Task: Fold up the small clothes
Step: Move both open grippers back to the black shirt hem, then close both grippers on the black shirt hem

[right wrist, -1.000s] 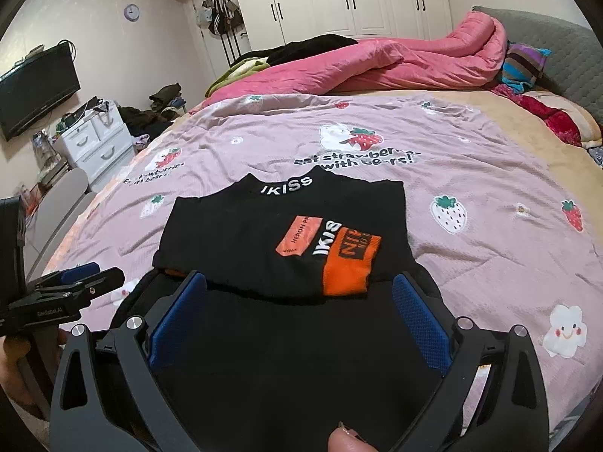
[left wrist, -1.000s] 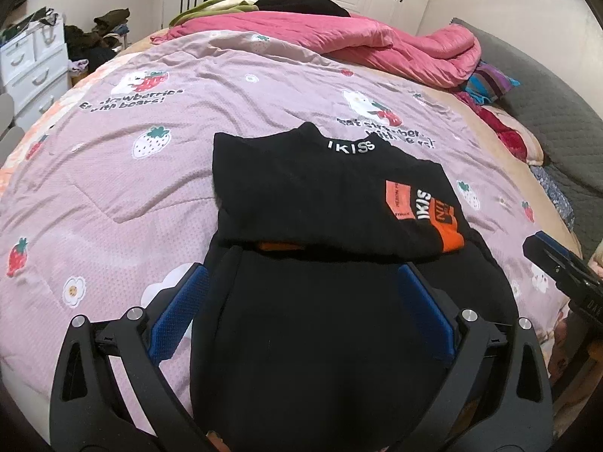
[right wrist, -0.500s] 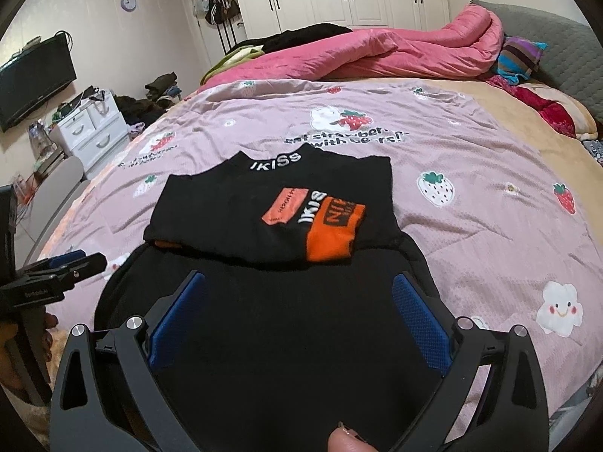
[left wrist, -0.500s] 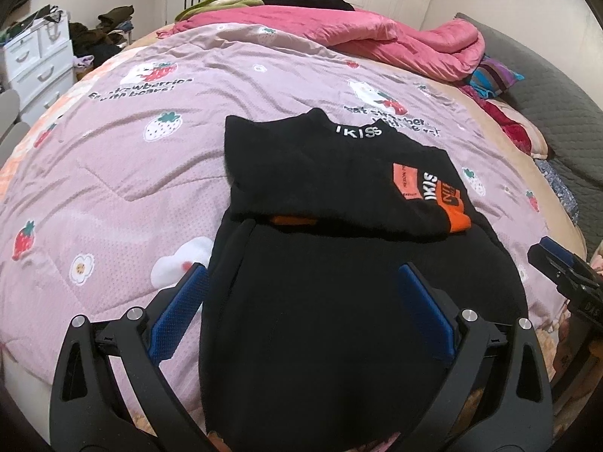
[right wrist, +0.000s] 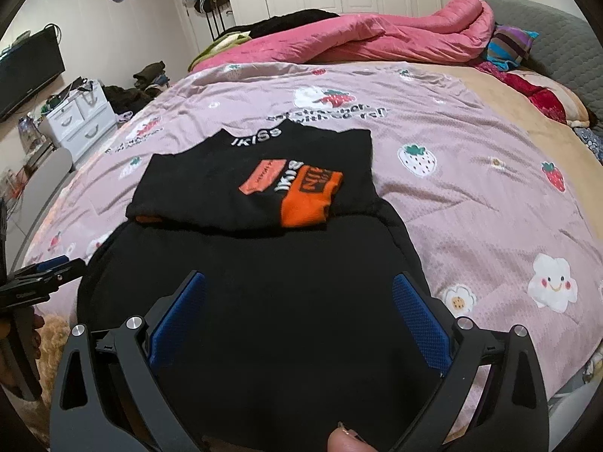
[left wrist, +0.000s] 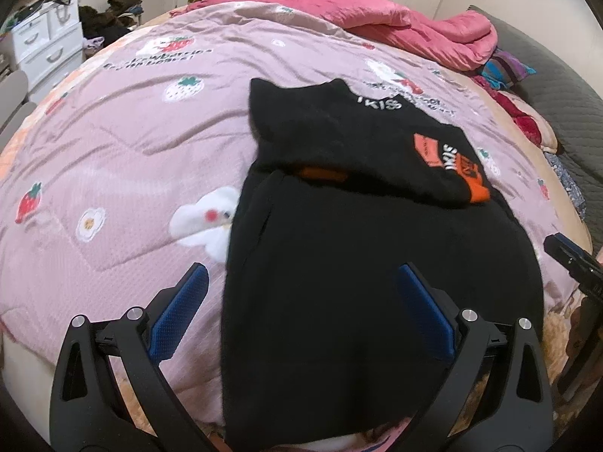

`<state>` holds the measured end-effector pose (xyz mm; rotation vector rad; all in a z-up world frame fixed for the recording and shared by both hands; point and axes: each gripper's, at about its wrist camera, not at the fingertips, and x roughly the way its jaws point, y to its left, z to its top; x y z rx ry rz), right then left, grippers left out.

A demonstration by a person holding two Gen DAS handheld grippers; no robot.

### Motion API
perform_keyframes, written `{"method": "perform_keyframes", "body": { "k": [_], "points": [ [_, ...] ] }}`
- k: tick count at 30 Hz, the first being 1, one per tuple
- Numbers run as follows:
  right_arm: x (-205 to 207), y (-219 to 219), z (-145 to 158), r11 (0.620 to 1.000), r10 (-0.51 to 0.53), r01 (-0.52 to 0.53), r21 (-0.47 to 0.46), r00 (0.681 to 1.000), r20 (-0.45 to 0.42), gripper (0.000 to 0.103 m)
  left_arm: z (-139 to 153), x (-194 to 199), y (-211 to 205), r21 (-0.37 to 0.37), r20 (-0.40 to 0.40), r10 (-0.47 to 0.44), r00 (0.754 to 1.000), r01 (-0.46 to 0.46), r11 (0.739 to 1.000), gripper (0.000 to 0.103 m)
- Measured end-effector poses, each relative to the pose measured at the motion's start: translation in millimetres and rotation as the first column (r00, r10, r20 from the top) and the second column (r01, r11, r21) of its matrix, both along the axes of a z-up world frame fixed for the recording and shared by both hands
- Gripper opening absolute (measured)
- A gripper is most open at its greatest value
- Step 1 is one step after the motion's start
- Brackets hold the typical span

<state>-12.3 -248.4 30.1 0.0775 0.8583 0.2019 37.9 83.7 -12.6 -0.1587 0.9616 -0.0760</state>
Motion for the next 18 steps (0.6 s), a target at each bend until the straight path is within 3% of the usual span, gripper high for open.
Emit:
{"method": "perform_keyframes", "body": {
  "k": [15, 18],
  "points": [
    [-12, -13, -18, 1.0, -0.014, 0.012, -0.024, 0.999, -0.051, 0.099, -22, -32, 37, -0.097, -0.063, 0.024, 0.998, -0.03, 0.995, 0.094],
    [-15, -17, -20, 0.999, -0.018, 0.016, -0.03, 0.998, -0.056, 0.099, -24, -40, 42, -0.123, -0.074, 0.021, 0.997, -0.03, 0.992, 0.086]
  ]
}}
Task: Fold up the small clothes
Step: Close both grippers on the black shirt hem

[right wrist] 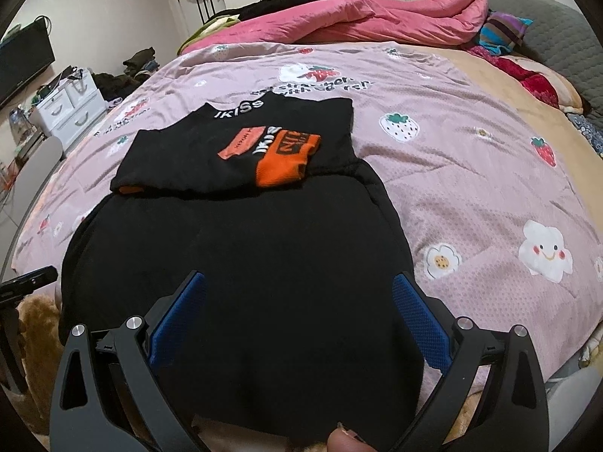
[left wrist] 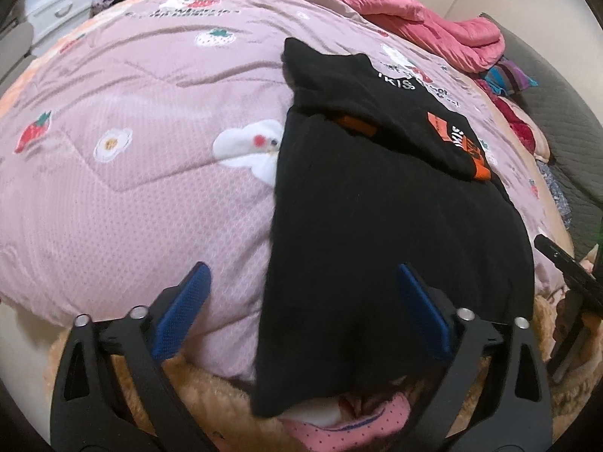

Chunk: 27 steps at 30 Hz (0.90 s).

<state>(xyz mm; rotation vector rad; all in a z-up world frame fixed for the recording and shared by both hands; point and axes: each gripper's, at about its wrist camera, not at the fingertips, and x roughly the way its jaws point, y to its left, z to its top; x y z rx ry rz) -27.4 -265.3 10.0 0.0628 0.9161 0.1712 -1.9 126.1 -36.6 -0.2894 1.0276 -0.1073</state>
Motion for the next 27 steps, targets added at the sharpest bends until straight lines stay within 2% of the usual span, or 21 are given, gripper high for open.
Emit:
{"method": "perform_keyframes", "body": {
  "k": [2, 4, 6, 13, 21, 27],
  "points": [
    [-2, -3, -1, 1.0, -0.004, 0.004, -0.004, 1.0, -0.004, 0.099, -2, -5, 2, -0.015, -0.004, -0.007, 1.0, 0.006, 1.0, 0.078],
    [-4, -7, -3, 1.0, -0.008, 0.008, -0.012, 1.0, -0.009, 0.099, -4, -9, 3, -0.035, -0.017, -0.017, 1.0, 0.016, 0.999, 0.063],
    [-7, -10, -4, 1.0, -0.013, 0.013, -0.023, 1.0, -0.014, 0.099, -9, -12, 2, -0.051, -0.038, -0.036, 0.999, 0.034, 0.998, 0.06],
    [-16, -27, -12, 1.0, -0.025, 0.024, -0.02, 0.998, -0.057, 0.099, -26, -20, -9, -0.09, -0.098, -0.079, 0.992, 0.07, 0.993, 0.057],
    [-33, -45, -26, 0.999, 0.009, -0.014, -0.029, 0.987, -0.158, 0.099, -36, -24, -28, -0.043, -0.129, -0.114, 0.985, 0.109, 0.993, 0.058],
    [-42, -54, -39, 0.997, 0.051, -0.036, 0.065, 0.97, -0.237, 0.096, -41, -20, -26, -0.026, -0.156, -0.111, 0.982, 0.109, 0.994, 0.065]
  ]
}}
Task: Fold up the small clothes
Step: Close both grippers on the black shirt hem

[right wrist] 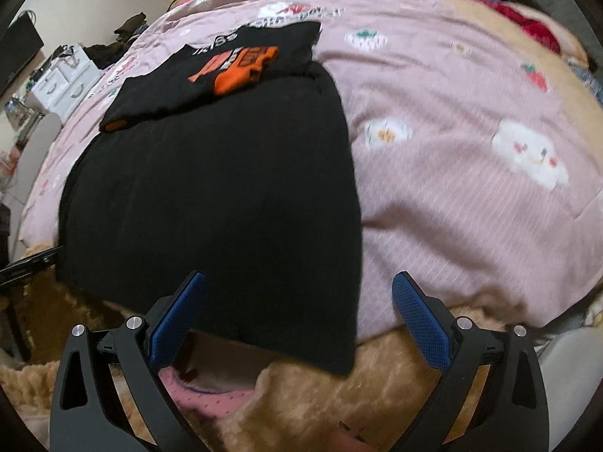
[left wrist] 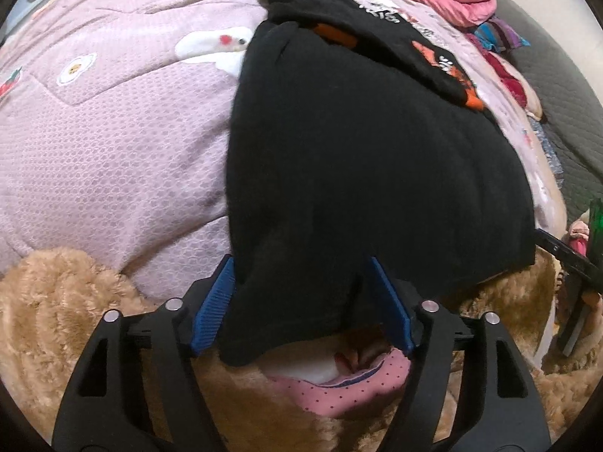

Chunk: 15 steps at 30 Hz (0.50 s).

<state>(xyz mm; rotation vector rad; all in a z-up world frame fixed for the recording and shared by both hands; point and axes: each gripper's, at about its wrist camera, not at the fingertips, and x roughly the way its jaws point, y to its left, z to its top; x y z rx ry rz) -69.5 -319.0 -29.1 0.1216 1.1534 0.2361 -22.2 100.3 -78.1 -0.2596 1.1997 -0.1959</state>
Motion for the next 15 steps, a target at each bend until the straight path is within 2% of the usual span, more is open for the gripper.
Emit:
{"method": "perform_keyframes", "body": {
  "k": [2, 3, 6, 8, 10, 13, 15],
  "points": [
    [-1, 1, -5, 1.0, 0.012, -0.012, 0.007, 1.0, -0.024, 0.078, -1, -1, 1, -0.002, 0.001, 0.003, 1.0, -0.003, 1.0, 0.065],
    [0, 0, -8, 1.0, 0.012, -0.012, 0.0, 0.999, -0.036, 0.077, -1, -1, 1, 0.001, 0.002, 0.002, 1.0, -0.002, 1.0, 0.065],
    [1, 0, -14, 1.0, 0.016, -0.017, -0.019, 0.999, -0.043, 0.064, -2, 0, -1, 0.005, 0.003, -0.001, 1.0, 0.001, 1.0, 0.066],
    [-1, 0, -14, 0.998, 0.032, -0.033, -0.046, 0.999, -0.036, 0.03, -2, 0, -1, 0.003, 0.003, 0.001, 1.0, -0.001, 1.0, 0.066],
    [-2, -2, -9, 0.999, 0.047, -0.047, 0.01, 0.999, -0.025, 0.008, -2, 1, 0, -0.002, 0.004, 0.003, 1.0, -0.003, 1.0, 0.066],
    [-5, -1, 2, 0.998, 0.059, -0.059, 0.021, 0.998, 0.015, 0.007, -3, 1, -1, -0.002, 0.005, 0.003, 1.0, -0.003, 1.0, 0.066],
    [-7, -3, 17, 0.994, 0.059, -0.066, 0.089, 0.995, 0.078, 0.006, -3, 1, 0, 0.002, 0.003, 0.007, 1.0, -0.007, 1.0, 0.061]
  ]
}}
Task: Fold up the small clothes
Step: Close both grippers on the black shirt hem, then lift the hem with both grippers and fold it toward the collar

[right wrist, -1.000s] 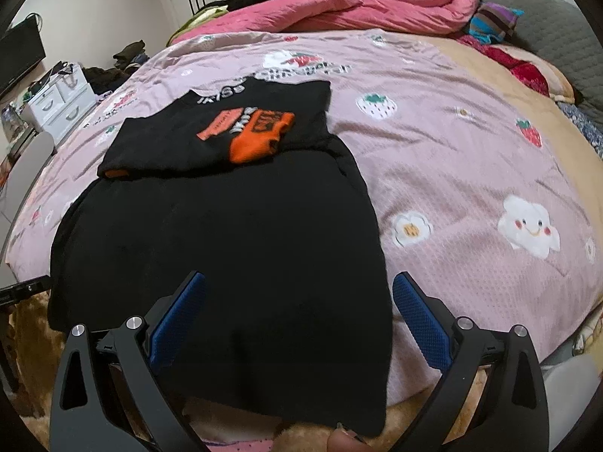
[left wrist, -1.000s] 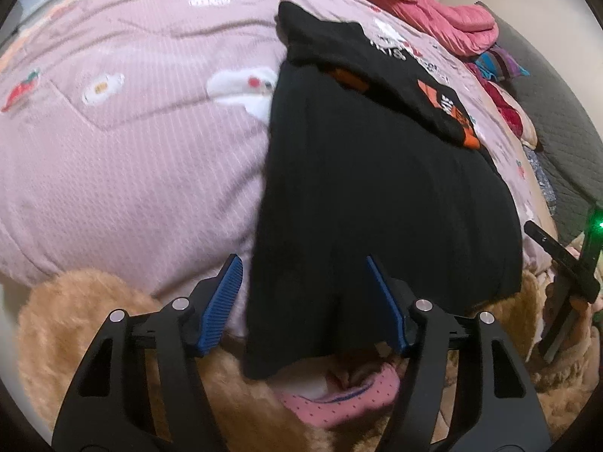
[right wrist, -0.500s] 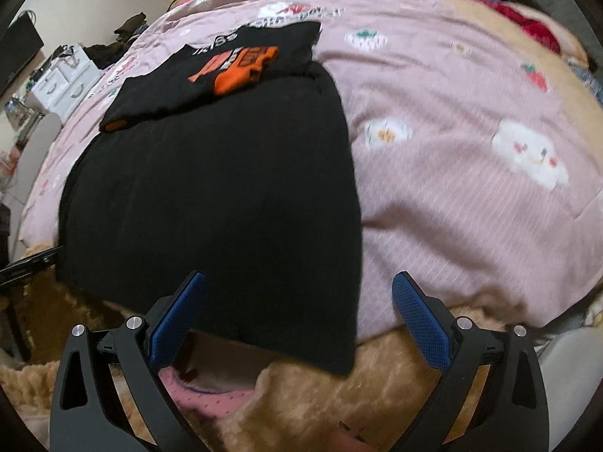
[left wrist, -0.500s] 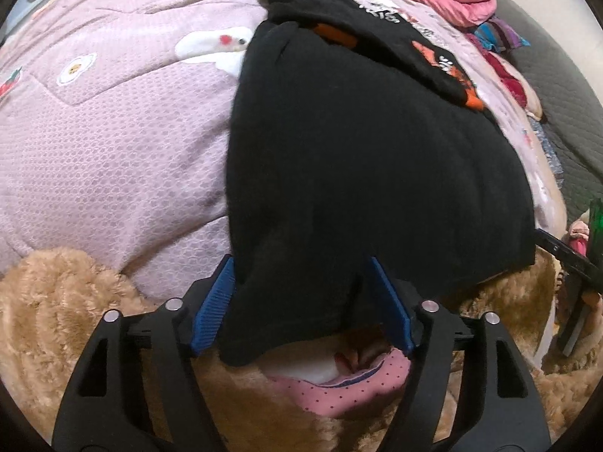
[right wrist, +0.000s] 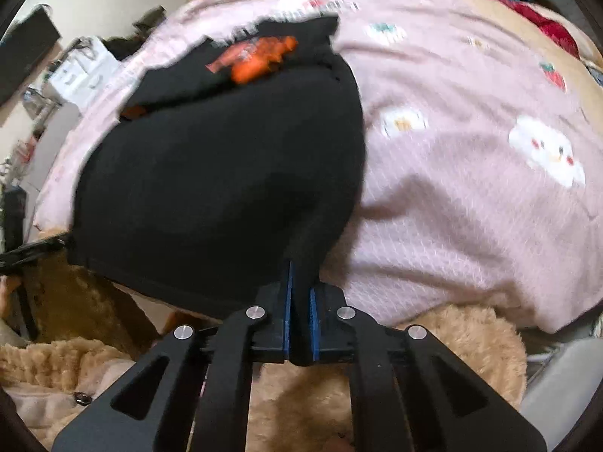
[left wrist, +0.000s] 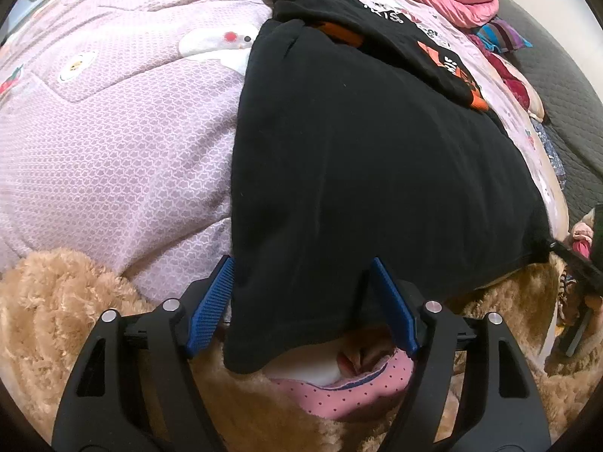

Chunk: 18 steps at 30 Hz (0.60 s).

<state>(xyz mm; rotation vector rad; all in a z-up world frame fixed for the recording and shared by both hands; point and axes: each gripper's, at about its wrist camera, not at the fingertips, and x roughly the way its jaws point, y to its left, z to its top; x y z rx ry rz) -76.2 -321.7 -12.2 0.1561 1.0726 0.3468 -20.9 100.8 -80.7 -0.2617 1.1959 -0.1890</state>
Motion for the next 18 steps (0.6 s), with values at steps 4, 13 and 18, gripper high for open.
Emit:
{"method": "perform_keyframes", "body": {
  "k": [4, 13, 18],
  "points": [
    [3, -10, 36, 0.99, -0.031, 0.013, 0.143, 0.992, 0.121, 0.006, -1, -1, 10, 0.005, -0.002, 0.028, 1.0, -0.028, 1.0, 0.031],
    [24, -23, 72, 0.977, -0.103, 0.05, 0.208, 0.963, 0.249, 0.006, 33, -4, 24, -0.086, 0.084, 0.053, 0.995, -0.045, 0.995, 0.004],
    [31, -29, 83, 0.97, -0.144, 0.077, 0.232, 0.948, 0.286, 0.006, 76, 3, 30, -0.102, 0.207, 0.063, 0.976, -0.043, 0.994, 0.004]
  ]
}}
